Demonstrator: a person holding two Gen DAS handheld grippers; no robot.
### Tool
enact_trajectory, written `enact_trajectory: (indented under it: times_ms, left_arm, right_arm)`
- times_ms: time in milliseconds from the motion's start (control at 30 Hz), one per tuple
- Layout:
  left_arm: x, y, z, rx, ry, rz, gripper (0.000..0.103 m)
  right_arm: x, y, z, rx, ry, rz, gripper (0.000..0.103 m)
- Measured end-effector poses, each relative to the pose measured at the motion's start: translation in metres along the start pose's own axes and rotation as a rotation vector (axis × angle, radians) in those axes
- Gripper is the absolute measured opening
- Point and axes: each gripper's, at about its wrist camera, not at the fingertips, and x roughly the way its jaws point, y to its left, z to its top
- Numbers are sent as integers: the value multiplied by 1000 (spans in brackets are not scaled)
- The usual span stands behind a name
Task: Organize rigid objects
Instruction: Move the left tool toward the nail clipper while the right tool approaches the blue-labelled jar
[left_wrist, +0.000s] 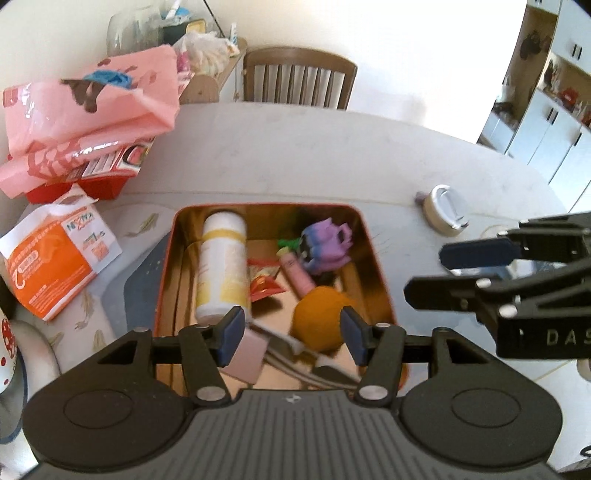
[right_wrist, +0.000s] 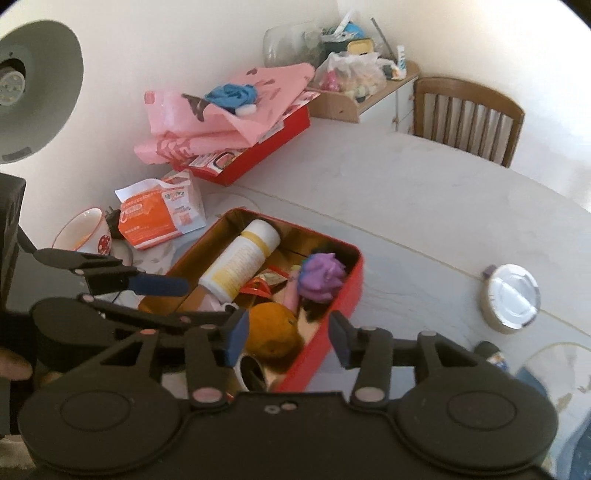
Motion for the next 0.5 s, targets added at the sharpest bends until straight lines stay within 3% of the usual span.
enact_trajectory:
  times_ms: [33, 133, 300, 500]
  left_arm:
    - [-2, -4, 1, 2, -7, -3, 60]
    - [-6, -16, 3, 15, -25, -9, 60]
    - [-6, -37, 6, 25, -41, -27, 66]
    - [-3, -65, 9, 31, -58, -62, 74]
  right_arm:
    - [-5, -2, -2, 3, -7, -2, 52]
    - [-18, -10, -8, 15, -26, -4, 67]
    - [-39, -26, -21, 28, -47, -24, 70]
    - [-58, -54, -40, 62, -55, -65, 82]
